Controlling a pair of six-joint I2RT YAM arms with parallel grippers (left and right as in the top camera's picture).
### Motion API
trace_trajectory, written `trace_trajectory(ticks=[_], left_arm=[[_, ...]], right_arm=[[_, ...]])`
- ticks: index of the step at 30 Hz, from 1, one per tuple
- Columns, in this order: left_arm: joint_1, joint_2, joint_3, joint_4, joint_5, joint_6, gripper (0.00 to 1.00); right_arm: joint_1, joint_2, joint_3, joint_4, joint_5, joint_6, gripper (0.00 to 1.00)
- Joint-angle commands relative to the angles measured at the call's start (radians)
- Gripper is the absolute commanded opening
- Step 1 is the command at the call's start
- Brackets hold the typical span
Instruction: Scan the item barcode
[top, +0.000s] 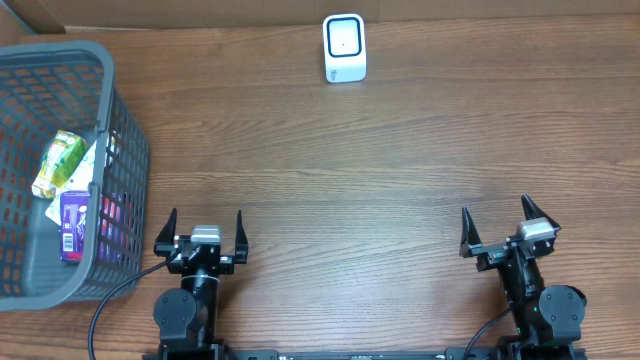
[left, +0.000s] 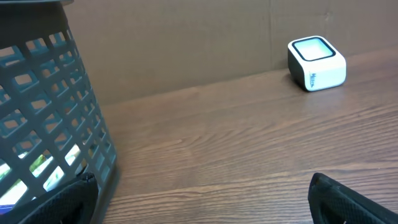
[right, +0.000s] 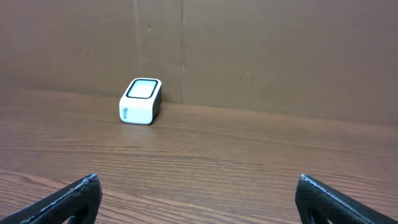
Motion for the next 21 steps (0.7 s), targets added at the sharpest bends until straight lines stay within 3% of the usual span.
trace_trajectory(ticks=[1,4,12,21], left_arm=[[-0.002,-0.011,-0.005,-0.003,0.007,-0.132,0.99],[-0.002,-0.003,-0.005,-0.001,0.007,-0.201,0.99],[-0.002,0.050,0.049,-0.006,0.041,-0.204,1.00],[-0.002,0.259,0.278,-0.035,0.068,-0.204,1.00]], right_arm=[[0.004,-0.007,-0.010,0.001,0.017,0.064,1.00],[0.004,-0.007,-0.010,0.002,0.016,0.096,1.00],[0.004,-0.007,0.007,-0.014,0.006,0.146,1.00],[0.004,0.023,0.182,-0.163,0.005,0.146,1.00]])
